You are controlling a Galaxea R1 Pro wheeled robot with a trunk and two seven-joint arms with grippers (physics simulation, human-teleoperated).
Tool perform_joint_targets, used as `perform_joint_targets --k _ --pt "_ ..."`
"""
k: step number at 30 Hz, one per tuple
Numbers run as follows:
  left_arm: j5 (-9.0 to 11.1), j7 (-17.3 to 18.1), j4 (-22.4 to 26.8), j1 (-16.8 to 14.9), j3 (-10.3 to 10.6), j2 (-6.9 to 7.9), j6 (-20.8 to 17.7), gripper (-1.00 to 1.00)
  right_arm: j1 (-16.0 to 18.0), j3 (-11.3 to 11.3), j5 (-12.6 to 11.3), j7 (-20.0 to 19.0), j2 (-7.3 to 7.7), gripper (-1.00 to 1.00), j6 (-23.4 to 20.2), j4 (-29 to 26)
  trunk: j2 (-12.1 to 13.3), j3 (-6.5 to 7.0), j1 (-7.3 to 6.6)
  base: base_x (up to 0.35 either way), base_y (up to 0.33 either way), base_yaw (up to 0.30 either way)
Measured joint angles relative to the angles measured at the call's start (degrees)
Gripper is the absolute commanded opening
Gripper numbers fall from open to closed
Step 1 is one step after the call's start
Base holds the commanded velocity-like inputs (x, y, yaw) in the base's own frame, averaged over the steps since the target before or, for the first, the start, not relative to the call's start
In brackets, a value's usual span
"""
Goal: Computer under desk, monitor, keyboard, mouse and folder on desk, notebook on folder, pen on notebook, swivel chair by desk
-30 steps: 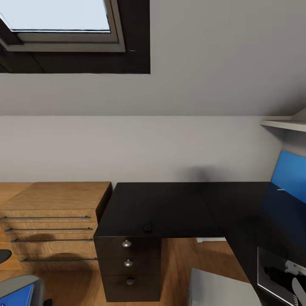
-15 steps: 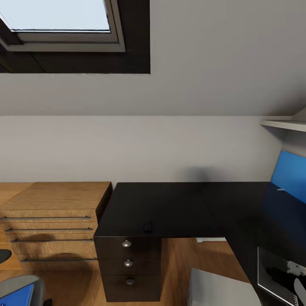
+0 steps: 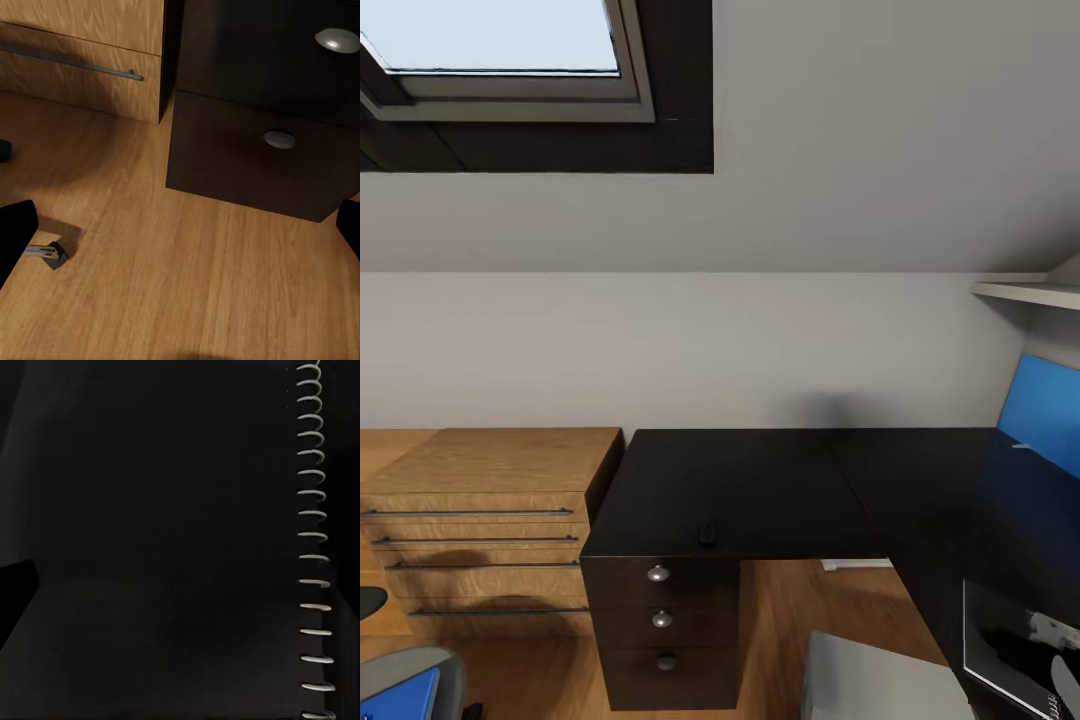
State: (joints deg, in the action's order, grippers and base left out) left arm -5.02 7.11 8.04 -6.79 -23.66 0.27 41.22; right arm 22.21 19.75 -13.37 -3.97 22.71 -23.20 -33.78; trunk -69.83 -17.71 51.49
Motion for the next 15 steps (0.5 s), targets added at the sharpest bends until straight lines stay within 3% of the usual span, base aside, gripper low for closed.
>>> perform_joint_targets --k 5,15 --pt "0.0 0.0 0.0 0.0 0.0 0.0 0.0 1.0 0.0 0.0 0.3 -4.7 -0.01 1.0 0.1 0.5 0.0 0.0 0.0 0.0 0.0 0.0" --pt "0.0 0.0 0.0 0.0 0.0 0.0 0.0 1.0 0.0 0.0 1.0 -5.3 0.02 1.0 0.2 0.7 0.0 0.0 -0.01 0.0 0.0 0.0"
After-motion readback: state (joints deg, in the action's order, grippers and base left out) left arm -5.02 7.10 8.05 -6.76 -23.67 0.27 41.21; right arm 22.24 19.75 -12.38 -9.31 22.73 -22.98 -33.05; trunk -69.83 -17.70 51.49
